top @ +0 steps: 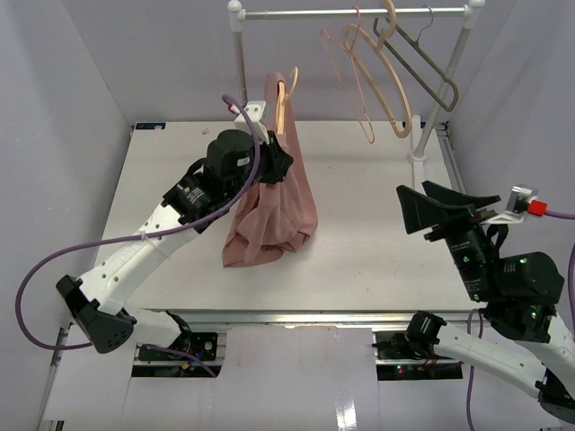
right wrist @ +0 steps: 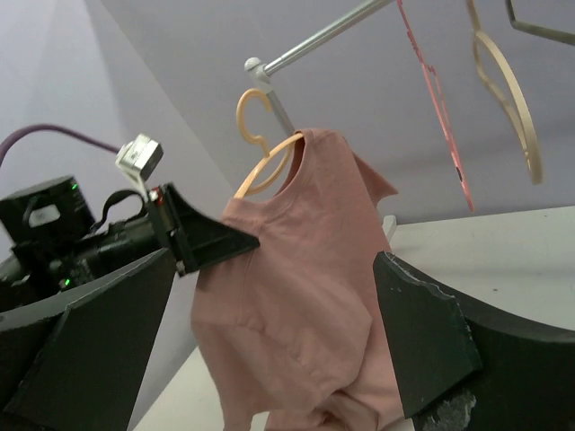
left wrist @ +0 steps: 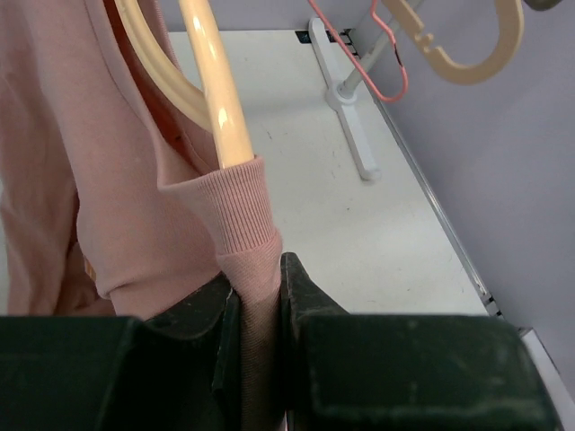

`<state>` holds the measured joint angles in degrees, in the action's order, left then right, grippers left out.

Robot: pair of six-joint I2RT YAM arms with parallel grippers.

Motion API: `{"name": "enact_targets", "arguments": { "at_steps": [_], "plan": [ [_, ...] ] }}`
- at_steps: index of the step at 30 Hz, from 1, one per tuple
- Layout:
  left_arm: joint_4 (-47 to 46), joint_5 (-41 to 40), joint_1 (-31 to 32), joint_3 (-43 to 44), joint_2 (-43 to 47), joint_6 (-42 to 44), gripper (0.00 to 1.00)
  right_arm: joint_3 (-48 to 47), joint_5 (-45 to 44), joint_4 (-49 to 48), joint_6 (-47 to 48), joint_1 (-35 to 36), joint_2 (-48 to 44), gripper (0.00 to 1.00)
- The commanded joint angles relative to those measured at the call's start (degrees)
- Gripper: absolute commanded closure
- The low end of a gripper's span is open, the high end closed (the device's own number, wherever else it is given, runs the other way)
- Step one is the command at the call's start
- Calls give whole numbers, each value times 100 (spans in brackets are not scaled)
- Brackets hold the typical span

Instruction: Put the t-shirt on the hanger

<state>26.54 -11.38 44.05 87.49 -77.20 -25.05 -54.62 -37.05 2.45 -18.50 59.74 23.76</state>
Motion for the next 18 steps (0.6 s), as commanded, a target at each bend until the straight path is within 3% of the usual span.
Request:
{"name": "enact_targets", "arguments": {
  "at_steps": [1, 7, 12, 18],
  "plan": [
    [-364, -32, -225, 1134, -408, 246, 100, 373, 211, 696, -242, 11, -453, 2],
    [-795, -196, -442, 1309, -778, 380, 100, 776, 508, 738, -285, 9, -946, 2],
    [-1294, 580, -882, 1113, -806, -89, 100, 963, 643, 725, -265, 3, -1084, 2],
    [-816, 1040, -906, 1907, -1117, -169, 100, 1158, 440, 689, -107, 3, -1323, 2]
  ]
}}
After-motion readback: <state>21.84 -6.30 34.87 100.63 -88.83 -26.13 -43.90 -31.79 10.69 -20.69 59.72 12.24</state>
